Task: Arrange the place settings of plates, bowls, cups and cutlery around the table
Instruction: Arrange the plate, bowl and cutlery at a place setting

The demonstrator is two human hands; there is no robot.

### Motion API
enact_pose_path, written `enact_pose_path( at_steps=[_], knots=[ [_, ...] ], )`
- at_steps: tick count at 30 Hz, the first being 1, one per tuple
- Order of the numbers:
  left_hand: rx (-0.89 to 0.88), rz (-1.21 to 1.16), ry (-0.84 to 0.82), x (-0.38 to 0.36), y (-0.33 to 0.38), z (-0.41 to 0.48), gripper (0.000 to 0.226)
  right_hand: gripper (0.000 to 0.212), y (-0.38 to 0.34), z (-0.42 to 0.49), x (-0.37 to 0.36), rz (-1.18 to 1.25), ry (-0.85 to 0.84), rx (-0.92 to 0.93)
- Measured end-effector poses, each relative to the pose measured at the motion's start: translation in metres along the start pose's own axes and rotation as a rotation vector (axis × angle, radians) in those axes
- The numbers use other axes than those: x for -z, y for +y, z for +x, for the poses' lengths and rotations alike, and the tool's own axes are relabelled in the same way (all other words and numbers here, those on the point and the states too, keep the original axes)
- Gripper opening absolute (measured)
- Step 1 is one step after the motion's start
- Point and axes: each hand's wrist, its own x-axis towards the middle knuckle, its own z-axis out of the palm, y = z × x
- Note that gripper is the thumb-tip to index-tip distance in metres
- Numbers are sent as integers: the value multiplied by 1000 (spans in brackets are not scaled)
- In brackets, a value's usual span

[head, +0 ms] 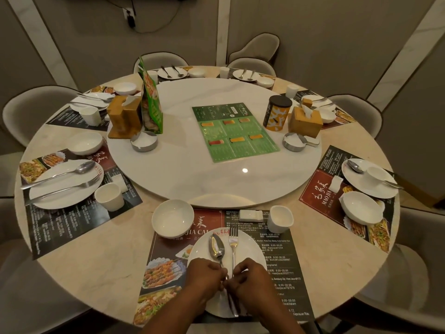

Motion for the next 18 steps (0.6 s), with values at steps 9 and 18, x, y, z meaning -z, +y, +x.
enact_pose_path(
  at_steps=[9, 18],
  knots=[
    [-54, 165, 76, 15, -1, 3, 16, 34, -10, 19, -5, -381, 202, 235],
    [-85, 269, 86, 20, -5, 4, 18, 45, -10, 22, -9, -470, 168, 217]
  ],
)
